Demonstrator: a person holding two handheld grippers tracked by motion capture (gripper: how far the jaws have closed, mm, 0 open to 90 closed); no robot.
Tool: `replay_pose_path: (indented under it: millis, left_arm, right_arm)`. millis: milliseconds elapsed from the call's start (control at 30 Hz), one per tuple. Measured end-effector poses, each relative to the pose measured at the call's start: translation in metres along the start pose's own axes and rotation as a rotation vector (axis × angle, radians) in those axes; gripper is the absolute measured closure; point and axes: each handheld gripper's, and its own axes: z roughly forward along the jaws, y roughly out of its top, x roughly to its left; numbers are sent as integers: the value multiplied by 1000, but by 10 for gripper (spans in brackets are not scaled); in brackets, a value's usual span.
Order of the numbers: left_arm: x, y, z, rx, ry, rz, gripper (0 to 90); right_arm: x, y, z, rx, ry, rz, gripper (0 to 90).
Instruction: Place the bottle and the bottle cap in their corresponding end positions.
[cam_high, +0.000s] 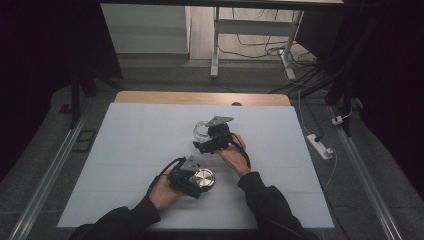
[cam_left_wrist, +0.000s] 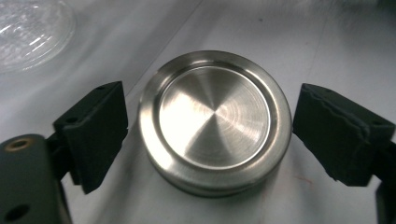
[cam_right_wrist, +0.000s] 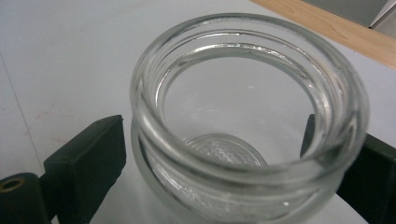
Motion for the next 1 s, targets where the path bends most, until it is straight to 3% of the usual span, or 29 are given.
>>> replay_pose_path:
  millis: [133, 433, 633, 800, 1000]
  left_arm:
    - [3, 0, -10, -27, -16, -28, 89]
    - [4, -4, -23, -34, -66, -93, 27]
    - [6, -10, -32, -42, -92, -115, 0]
    - [10, -12, -43, -70, -114, -132, 0]
    - [13, -17, -56, -87, -114, -140, 0]
  right_arm:
    - [0, 2, -9, -24, 7, 0, 27]
    - [1, 1, -22, 2, 29, 19, 13]
    - [1, 1, -32, 27, 56, 48, 14]
    - [5, -4, -39, 55, 39, 37, 10]
    - [7, -3, -46, 52, 37, 50, 9]
